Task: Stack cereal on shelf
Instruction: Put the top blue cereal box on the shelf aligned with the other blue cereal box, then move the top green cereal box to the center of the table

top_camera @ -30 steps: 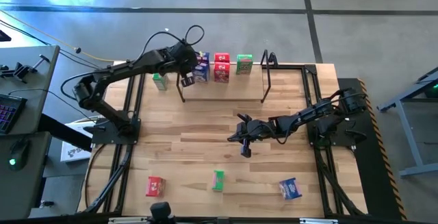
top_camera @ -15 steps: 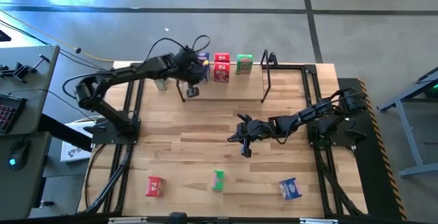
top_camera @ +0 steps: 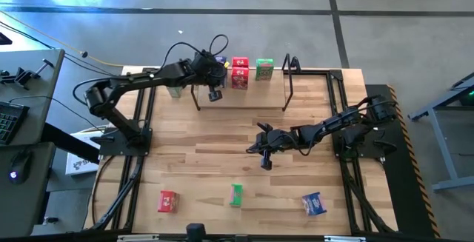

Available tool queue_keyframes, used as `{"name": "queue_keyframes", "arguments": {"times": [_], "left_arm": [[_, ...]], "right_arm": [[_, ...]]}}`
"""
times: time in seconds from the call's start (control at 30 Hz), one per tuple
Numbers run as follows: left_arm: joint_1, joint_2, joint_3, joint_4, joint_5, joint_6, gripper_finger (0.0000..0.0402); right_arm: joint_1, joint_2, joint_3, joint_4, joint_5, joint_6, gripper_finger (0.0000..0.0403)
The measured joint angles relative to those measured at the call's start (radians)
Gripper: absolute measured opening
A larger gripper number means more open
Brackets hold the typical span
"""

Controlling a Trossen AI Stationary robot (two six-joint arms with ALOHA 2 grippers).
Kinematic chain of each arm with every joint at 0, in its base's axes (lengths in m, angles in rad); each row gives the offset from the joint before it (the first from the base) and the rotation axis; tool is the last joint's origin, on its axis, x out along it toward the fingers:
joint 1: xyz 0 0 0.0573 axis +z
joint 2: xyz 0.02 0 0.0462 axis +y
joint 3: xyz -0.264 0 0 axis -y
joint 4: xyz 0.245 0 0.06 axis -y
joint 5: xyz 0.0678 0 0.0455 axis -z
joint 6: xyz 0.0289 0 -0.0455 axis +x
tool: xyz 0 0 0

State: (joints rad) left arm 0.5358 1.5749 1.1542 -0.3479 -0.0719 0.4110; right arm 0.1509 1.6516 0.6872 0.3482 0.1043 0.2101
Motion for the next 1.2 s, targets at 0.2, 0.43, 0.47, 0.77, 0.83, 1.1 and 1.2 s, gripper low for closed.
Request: {"name": "queue_keyframes", "arguments": {"times": [0.2, 0.43, 0.47, 0.77, 0.83, 1.1, 1.2], "left_arm": [[0.000, -0.015, 0.000, -0.003, -0.015, -0.008, 0.0015], [0.000, -0.138, 0.056, -0.145, -0.017, -0.053, 0.0015], [0.000, -0.158, 0.075, -0.190, -0.017, -0.059, 0.0015], [0.078, -0.282, 0.176, -0.539, -0.182, -0.216, 0.0003], [0.131, -0.285, 0.179, -0.601, -0.188, -0.260, 0.0004], [0.344, -0.260, 0.179, -0.727, -0.128, -0.349, 0.0072], [0.392, -0.234, 0.179, -0.777, -0.093, -0.400, 0.0115]], "right_arm": [[0.000, 0.000, 0.000, 0.000, 0.000, 0.001, 0.0004], [0.000, 0.000, -0.004, -0.013, 0.000, -0.033, 0.0004], [0.000, 0.000, -0.018, -0.001, 0.000, -0.052, 0.0004], [-0.055, -0.015, -0.200, 0.452, -0.051, -0.135, 0.0004], [-0.069, -0.037, -0.208, 0.482, -0.070, -0.140, 0.0004], [-0.073, -0.140, -0.214, 0.357, -0.108, -0.140, 0.0004], [-0.062, -0.159, -0.214, 0.346, -0.109, -0.145, 0.0004]]}}
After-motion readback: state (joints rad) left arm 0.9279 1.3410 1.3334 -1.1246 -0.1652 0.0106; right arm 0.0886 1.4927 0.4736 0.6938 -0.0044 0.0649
